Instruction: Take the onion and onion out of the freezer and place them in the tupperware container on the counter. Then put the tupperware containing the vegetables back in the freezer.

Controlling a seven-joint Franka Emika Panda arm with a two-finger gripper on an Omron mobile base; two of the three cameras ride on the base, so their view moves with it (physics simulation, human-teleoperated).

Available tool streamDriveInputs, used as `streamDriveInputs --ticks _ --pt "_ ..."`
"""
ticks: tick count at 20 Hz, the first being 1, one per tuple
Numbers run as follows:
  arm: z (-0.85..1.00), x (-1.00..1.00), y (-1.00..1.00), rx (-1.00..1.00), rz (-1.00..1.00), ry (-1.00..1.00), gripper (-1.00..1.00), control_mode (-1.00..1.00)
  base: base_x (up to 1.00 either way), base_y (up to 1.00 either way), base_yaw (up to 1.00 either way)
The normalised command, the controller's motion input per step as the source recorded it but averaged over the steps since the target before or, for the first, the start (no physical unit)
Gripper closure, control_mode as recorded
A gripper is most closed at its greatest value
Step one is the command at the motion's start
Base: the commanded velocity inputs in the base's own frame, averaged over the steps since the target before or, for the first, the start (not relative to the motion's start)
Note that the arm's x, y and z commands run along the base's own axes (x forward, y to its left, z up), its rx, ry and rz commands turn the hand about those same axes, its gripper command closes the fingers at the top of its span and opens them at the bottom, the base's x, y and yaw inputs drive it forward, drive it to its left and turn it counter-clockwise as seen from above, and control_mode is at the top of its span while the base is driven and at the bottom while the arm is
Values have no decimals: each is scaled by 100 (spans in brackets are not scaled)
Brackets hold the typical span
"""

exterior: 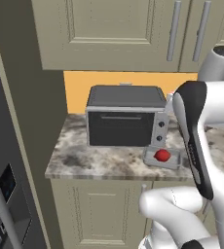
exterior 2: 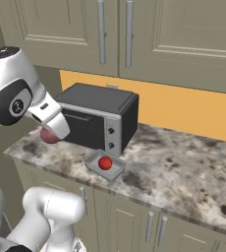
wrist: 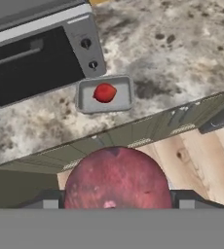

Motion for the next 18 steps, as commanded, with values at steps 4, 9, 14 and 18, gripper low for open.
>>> streamDriveInputs --ticks 4,9,14,18 --pt "-69 19 -18 -1 9 1 100 -100 0 0 0" --pt "-75 51 -1 -3 2 5 100 -100 0 0 0" --pt "-63 68 -14 0 1 1 100 -100 0 0 0" --pt "-53 79 -17 0 1 2 100 -100 0 0 0"
